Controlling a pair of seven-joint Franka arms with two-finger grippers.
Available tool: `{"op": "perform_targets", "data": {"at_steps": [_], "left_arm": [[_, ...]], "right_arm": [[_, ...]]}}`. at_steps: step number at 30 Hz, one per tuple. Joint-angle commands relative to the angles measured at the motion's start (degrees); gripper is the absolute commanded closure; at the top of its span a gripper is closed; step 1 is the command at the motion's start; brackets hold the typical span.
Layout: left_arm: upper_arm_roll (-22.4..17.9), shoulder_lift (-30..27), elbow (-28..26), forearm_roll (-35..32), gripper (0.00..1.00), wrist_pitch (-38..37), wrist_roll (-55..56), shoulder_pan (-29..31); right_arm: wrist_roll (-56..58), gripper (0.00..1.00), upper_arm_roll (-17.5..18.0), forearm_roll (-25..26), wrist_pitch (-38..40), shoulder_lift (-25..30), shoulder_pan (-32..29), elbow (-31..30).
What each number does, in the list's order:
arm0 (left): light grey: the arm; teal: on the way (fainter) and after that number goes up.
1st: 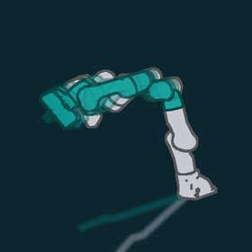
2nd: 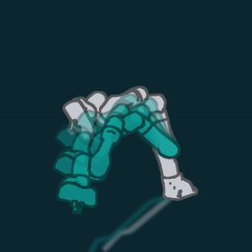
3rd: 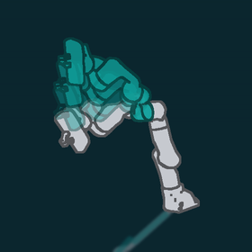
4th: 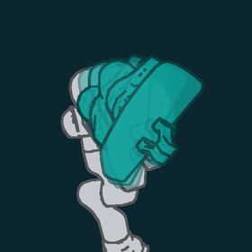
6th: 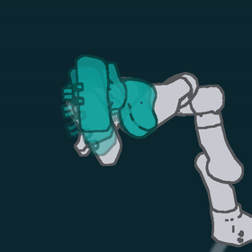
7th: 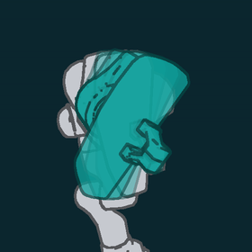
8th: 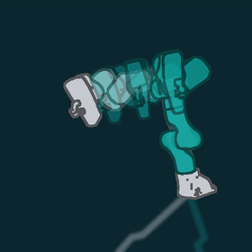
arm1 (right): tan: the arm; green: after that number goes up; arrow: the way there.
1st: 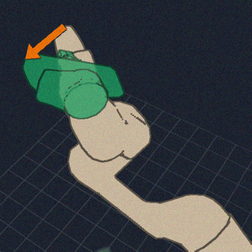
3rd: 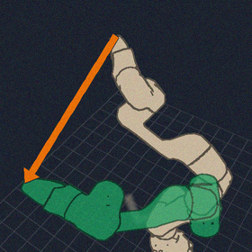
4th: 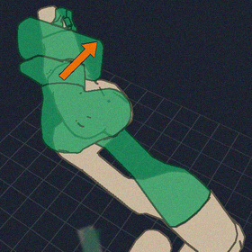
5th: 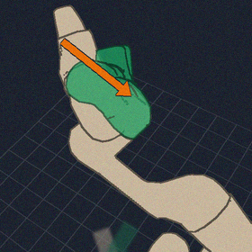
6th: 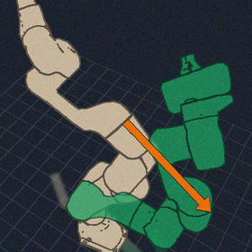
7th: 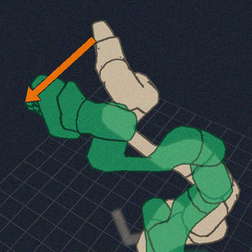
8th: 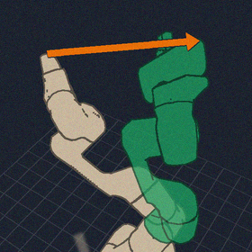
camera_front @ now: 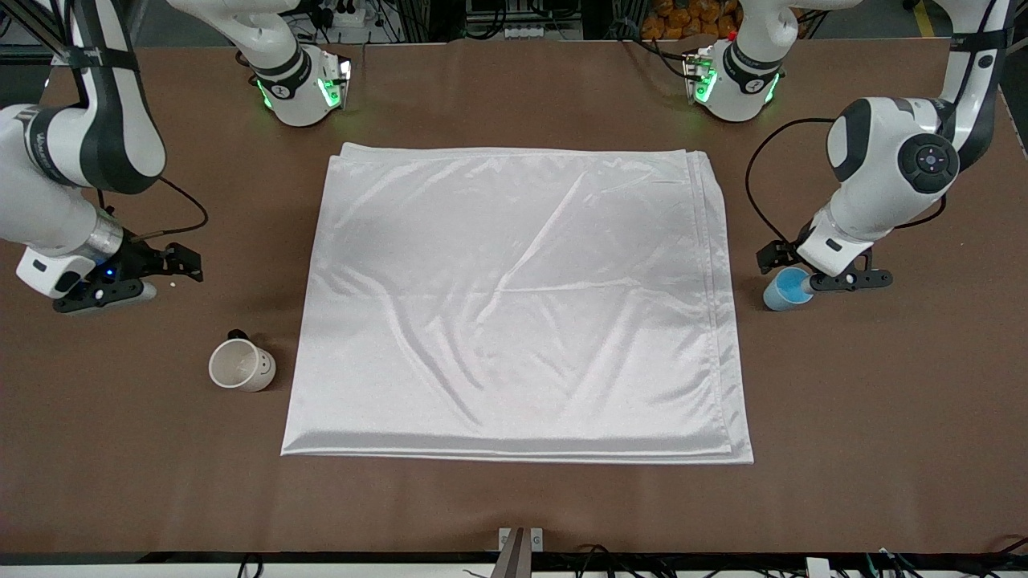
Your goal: Place blue cup into white mug on cloth
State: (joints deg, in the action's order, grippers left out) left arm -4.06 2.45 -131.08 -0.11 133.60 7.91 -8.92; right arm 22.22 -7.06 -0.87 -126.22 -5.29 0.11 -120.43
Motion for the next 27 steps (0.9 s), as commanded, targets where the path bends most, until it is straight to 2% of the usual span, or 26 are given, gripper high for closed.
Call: {"op": "perform_targets", "data": {"at_steps": [1, 10, 21, 27], "left_arm": [[-0.25, 1.24, -1.45, -0.68, 0.00, 3.41, -0.96, 0.13], [-0.86, 5.02, -2.42, -0.68, 0.00, 8.51, -0.96, 0.49], [-0.86, 9.15, -2.42, -0.68, 0.00, 12.73, -0.96, 0.49], [-0.86, 11.61, -2.51, -0.68, 0.02, 15.54, -1.05, 0.49]], "right_arm": [[2.74, 0.00, 0.21, 0.78, -5.52, -2.96, -0.11, -1.47], [4.85, 0.01, 0.30, -0.10, -13.52, -8.94, 0.06, -2.18], [4.41, 0.12, 0.30, -0.36, -19.15, -13.60, 1.03, -1.91], [4.85, 0.16, 0.30, -4.67, -19.24, -15.01, 1.55, -1.39]]}}
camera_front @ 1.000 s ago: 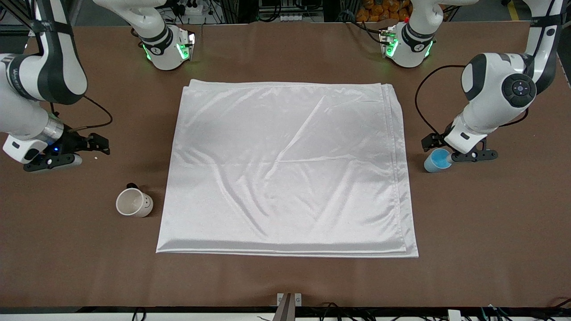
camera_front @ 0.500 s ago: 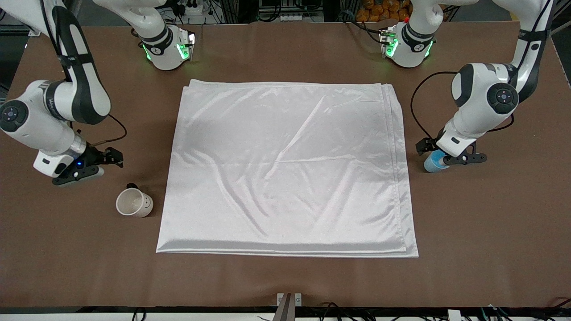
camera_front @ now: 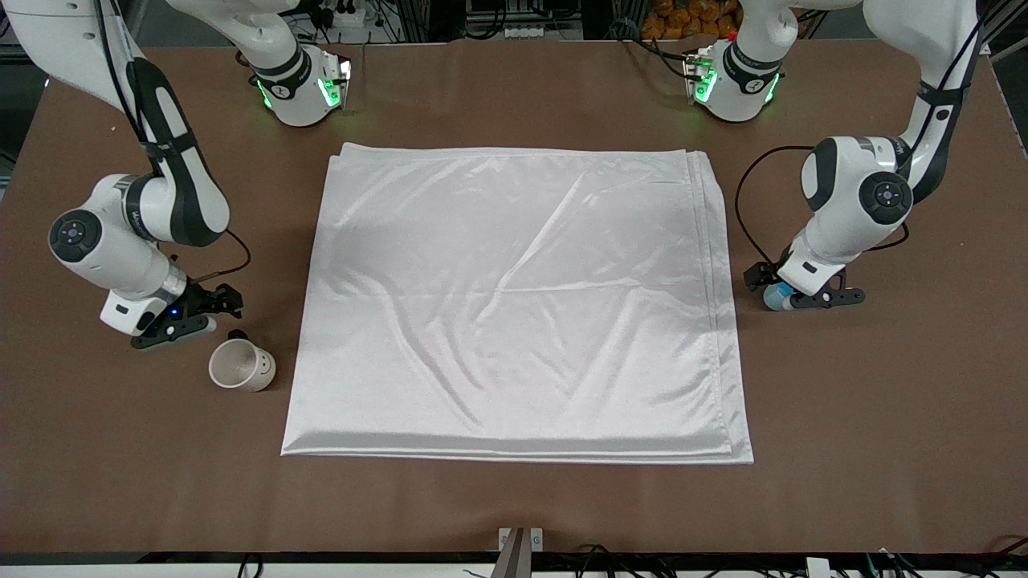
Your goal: Place blue cup into white mug on cloth
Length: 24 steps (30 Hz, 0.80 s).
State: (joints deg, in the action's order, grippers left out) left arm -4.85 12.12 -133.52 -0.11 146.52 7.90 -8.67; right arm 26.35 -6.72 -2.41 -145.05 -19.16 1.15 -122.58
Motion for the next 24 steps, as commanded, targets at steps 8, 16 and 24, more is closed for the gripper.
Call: {"op": "perform_targets", "data": {"at_steps": [8, 16, 24], "left_arm": [[-0.16, 2.91, -0.07, -0.68, 0.26, 3.07, -0.96, 0.23], [-0.16, 3.00, 0.10, -0.68, 0.68, 3.16, -0.96, 0.23], [-0.16, 3.00, 0.37, -0.77, 0.85, 3.07, -0.96, 0.23]], "right_arm": [[0.73, 0.22, -0.05, -3.22, -3.48, -2.99, 0.96, 1.21], [0.81, 0.36, -0.05, -3.13, -3.83, -4.49, 1.58, 2.96], [0.73, 0.46, -0.05, -3.04, -3.92, -6.16, 2.10, 5.25]]}}
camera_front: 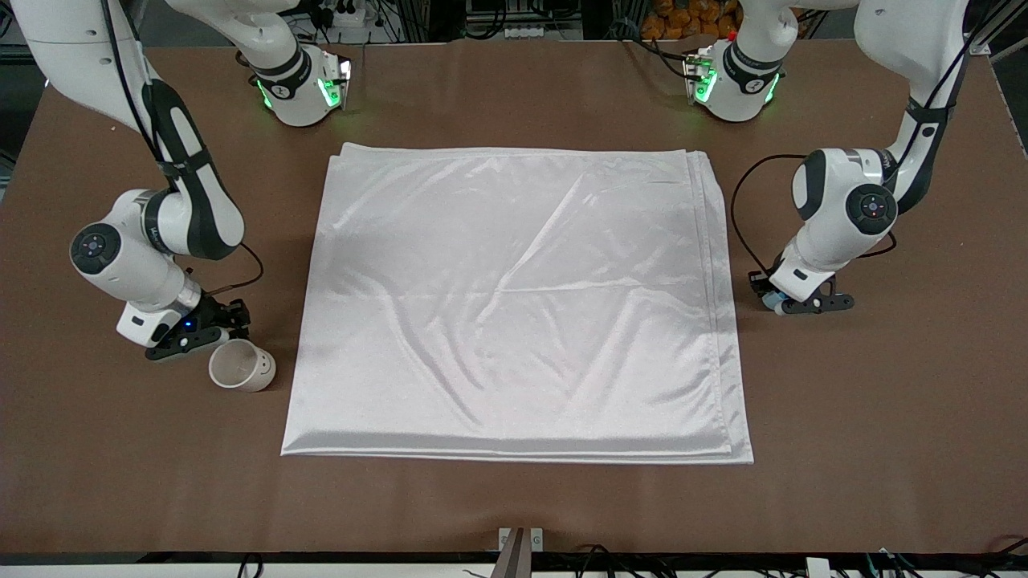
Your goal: Place blue cup into white mug on cloth
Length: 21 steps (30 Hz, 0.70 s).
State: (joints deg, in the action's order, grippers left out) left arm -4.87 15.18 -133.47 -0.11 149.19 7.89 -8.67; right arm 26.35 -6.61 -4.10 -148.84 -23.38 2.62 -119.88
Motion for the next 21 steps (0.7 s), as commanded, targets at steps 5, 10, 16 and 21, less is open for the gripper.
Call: {"op": "perform_targets", "data": {"at_steps": [5, 10, 16, 21], "left_arm": [[-0.14, -0.06, 0.41, -1.47, 0.85, 0.48, -0.95, 0.23], [-0.14, -0.06, 0.50, -1.56, 0.85, 0.40, -0.95, 0.23], [-0.14, -0.06, 0.58, -1.73, 0.92, 0.40, -0.95, 0.23], [-0.14, -0.06, 0.58, -3.67, 1.00, 0.49, -0.95, 0.32]], "right_arm": [[0.72, 0.65, -0.16, -1.26, -0.22, -2.37, 0.81, 3.07], [0.81, 0.77, -0.16, -1.00, -0.39, -2.54, 0.90, 3.25], [0.90, 0.95, -0.25, -0.65, -0.39, -2.37, 0.99, 3.16], [0.37, 1.00, -0.25, -0.74, 0.31, -1.05, 1.34, 3.25]]}}
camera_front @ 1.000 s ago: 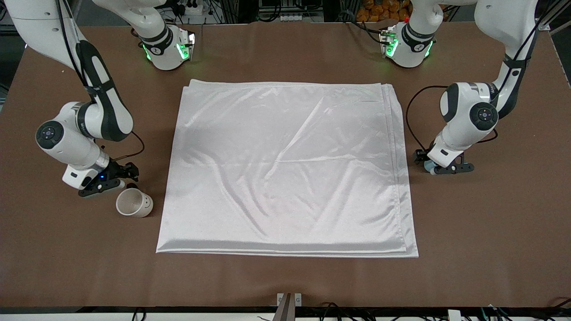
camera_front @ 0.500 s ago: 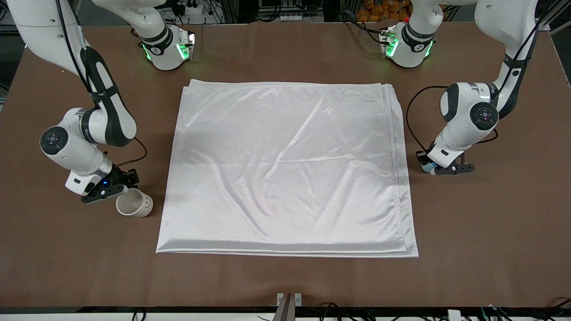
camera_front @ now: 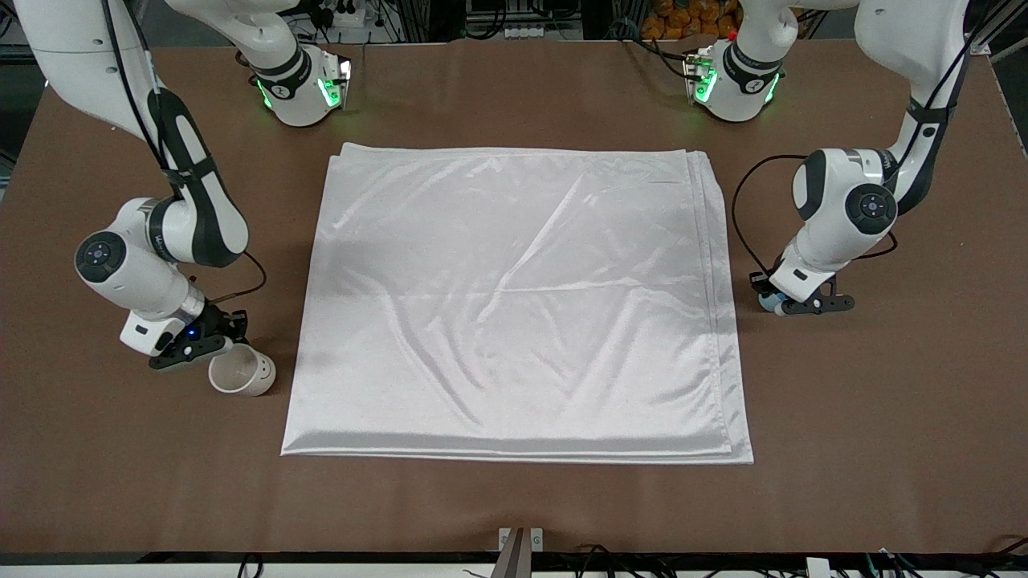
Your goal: Place blue cup into white mug on cloth
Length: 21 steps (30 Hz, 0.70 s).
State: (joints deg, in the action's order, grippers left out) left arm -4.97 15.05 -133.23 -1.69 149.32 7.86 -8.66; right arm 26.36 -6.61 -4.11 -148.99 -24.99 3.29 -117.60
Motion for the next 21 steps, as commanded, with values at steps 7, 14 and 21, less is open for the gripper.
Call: {"op": "perform_targets", "data": {"at_steps": [7, 14, 21], "left_arm": [[-0.04, 0.06, 0.52, -2.09, 1.00, 0.27, -0.91, 0.31], [-0.13, -0.29, 0.52, -2.18, 1.00, 0.27, -0.91, 0.31], [-0.56, -1.08, 0.95, -2.09, 1.00, 0.18, -1.00, 0.31]], "right_arm": [[-1.40, 1.00, -0.25, -1.25, 3.88, 3.89, 2.24, 1.93], [-6.05, 1.00, -0.16, -1.34, 12.31, 5.66, 4.35, 6.32], [-15.01, 1.00, 0.19, -1.34, 18.74, 5.92, 8.48, 10.81]]}}
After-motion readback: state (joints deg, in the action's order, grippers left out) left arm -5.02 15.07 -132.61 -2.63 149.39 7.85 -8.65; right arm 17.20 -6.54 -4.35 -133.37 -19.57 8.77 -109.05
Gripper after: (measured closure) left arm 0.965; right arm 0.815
